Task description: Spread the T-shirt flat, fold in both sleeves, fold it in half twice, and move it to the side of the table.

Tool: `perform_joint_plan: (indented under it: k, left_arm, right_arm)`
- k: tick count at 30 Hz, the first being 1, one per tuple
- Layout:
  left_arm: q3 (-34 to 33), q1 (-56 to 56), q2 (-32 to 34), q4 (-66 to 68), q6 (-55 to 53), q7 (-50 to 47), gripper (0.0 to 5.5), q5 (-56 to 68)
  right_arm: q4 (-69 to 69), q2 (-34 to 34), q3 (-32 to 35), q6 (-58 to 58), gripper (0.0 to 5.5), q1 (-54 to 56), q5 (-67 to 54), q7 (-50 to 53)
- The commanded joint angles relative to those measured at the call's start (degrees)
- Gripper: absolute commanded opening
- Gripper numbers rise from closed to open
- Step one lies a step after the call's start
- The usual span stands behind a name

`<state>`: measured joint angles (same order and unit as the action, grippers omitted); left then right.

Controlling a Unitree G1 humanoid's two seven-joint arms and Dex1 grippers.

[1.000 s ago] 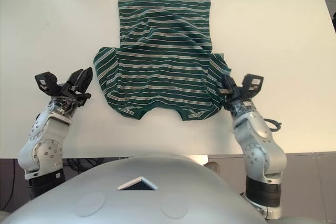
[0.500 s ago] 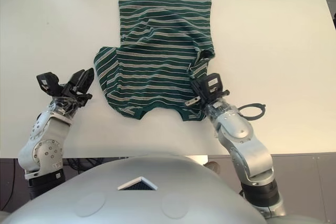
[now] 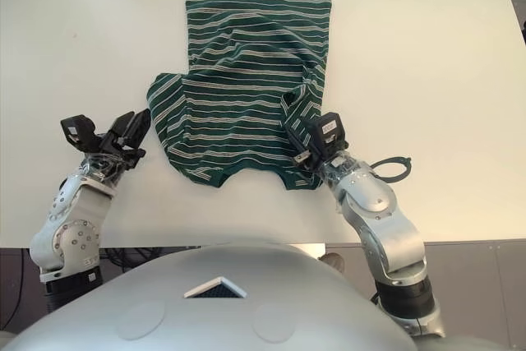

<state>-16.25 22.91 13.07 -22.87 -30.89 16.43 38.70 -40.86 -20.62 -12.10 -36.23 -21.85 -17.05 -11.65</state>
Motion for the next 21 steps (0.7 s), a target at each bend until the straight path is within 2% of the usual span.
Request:
perform_joint_plan:
  k: [1,5,10,16,21]
  left_arm:
    - [-2.21,1.28,-0.83,-1.09,-2.62,-1.68,2.88,3.4]
    - [-1.53,1.02,-0.96,0.67,-8.71,-3.29,3.36,6.76]
    - [-1.55,-6.05,-0.57,7.91,-15.54,-5.07,3.36,10.22]
    - [-6.56,-12.64,-5.37,13.63,-21.86,-12.82,3.36,21.08]
    - [-8.47,-12.51,-5.73,13.1,-22.52,-16.22,2.68,24.13]
  right_arm:
    - [-5.37,1.21,5.03,0.48,2.23,-2.43,-2.98,0.2]
    - [-5.56,3.63,9.38,1.36,2.27,-1.03,-3.62,3.21]
    - [-3.13,7.25,9.58,2.16,2.27,1.2,-2.24,6.58]
    - [0.8,6.02,9.99,2.67,2.27,3.33,-0.06,5.54]
    - [1.7,5.85,9.46,3.04,2.27,2.14,0.71,4.3]
